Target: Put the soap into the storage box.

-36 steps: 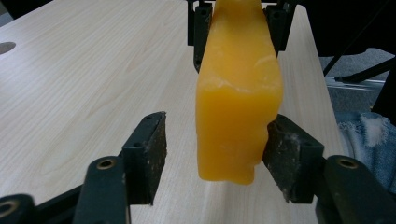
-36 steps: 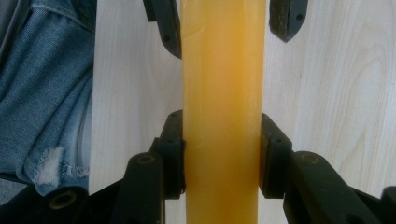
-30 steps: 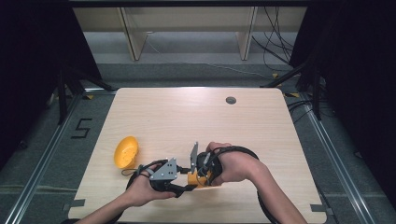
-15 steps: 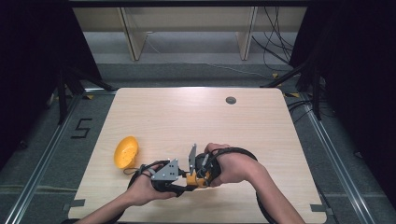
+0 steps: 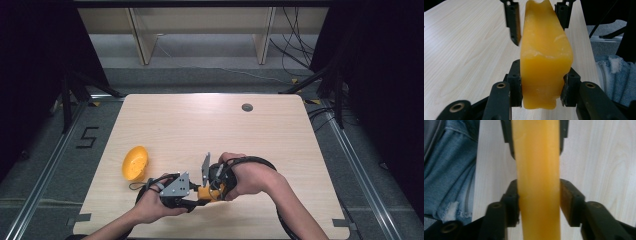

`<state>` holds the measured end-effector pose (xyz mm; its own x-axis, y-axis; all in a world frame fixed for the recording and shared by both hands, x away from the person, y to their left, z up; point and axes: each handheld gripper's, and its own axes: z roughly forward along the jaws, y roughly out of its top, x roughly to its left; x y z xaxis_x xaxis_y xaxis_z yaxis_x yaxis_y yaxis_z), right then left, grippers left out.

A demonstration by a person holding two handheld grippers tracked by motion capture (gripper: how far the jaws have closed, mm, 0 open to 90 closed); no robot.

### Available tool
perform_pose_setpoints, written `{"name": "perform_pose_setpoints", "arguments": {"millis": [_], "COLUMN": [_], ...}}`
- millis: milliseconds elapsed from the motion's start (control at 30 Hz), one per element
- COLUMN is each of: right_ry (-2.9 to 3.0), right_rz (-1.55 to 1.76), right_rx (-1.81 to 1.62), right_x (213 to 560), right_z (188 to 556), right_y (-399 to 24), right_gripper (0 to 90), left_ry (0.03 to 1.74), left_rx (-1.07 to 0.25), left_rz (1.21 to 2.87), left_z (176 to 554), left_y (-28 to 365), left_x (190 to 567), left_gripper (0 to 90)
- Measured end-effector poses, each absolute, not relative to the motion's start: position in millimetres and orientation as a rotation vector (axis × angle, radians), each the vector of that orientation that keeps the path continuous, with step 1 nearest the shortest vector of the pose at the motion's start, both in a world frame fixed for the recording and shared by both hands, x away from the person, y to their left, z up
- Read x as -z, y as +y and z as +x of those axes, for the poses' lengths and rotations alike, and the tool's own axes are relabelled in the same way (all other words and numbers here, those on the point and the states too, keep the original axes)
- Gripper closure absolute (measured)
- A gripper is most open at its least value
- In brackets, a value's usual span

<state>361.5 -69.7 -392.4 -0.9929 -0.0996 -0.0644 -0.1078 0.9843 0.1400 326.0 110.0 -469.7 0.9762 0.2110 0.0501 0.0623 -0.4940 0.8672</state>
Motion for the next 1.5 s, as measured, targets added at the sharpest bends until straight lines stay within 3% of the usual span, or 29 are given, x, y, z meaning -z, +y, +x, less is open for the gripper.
{"name": "perform_pose_setpoints", "arguments": {"millis": [133,267,433,700,1033,1500], "right_ry": [3.075,3.039,2.986,2.944,2.693,2.458], "right_rz": [-0.132,-0.042,-0.09,0.271,0.776,1.07], "right_rx": [-0.232,-0.274,-0.428,-0.558,-0.744,-0.881], "right_x": [390,387,384,384,417,449], "right_z": [362,362,368,361,359,353], "right_y": [-73,-81,-100,-145,-198,-222], "right_gripper": [47.5,35.5,30.1,31.2,38.3,40.1], "left_ry": [0.189,0.225,0.271,0.387,0.553,0.701], "left_rx": [-0.187,-0.191,-0.2,-0.241,-0.307,-0.385], "left_rz": [2.091,2.101,2.091,2.054,1.978,1.912], "left_z": [326,329,329,327,316,303], "left_y": [112,114,121,136,166,198], "left_x": [470,477,478,475,469,469], "left_gripper": [60.3,60.3,60.3,60.3,60.3,60.3]}}
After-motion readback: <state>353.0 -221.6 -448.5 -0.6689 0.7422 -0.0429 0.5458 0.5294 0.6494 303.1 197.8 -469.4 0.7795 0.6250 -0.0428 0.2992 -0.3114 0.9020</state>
